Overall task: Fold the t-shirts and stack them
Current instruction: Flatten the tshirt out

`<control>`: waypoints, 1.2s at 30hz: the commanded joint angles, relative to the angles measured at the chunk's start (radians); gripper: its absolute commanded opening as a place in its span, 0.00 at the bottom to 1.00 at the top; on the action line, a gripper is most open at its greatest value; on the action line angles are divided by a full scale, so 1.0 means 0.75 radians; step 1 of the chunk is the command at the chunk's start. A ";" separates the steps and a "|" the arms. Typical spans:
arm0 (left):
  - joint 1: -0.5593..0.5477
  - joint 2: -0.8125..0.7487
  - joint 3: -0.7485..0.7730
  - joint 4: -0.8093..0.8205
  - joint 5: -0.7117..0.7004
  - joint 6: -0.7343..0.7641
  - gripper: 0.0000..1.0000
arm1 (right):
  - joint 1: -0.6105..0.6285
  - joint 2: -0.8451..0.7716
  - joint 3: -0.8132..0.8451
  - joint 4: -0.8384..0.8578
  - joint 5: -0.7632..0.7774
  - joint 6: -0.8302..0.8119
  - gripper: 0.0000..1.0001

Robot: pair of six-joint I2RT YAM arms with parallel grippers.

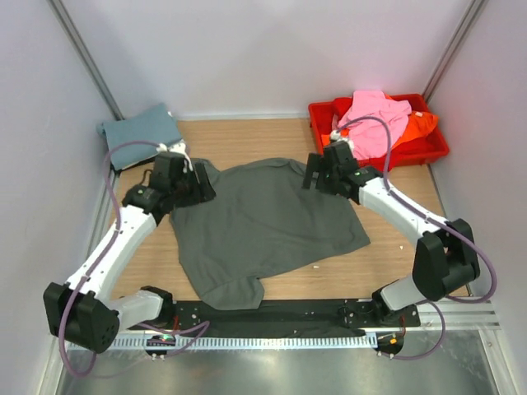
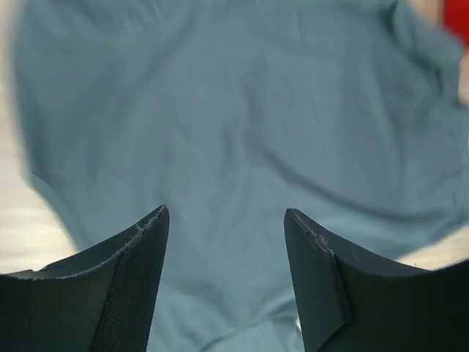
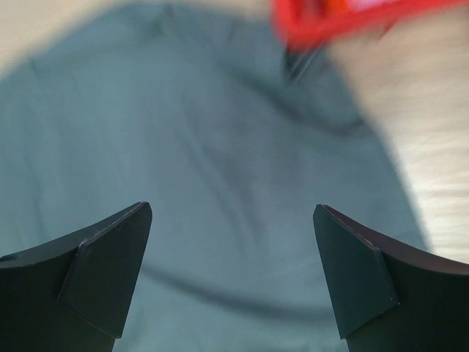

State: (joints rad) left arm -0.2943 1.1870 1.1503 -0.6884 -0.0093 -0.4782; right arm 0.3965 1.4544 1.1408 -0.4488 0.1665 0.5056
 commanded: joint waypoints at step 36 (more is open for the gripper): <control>0.217 0.477 -0.047 -0.278 -0.143 0.102 0.61 | 0.973 0.172 -0.262 0.034 0.321 0.539 1.00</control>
State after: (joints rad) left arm -0.1349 1.6207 1.0752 -0.7666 -0.0330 -0.4870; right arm 1.1343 1.5909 0.8616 -0.2943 0.2836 0.9234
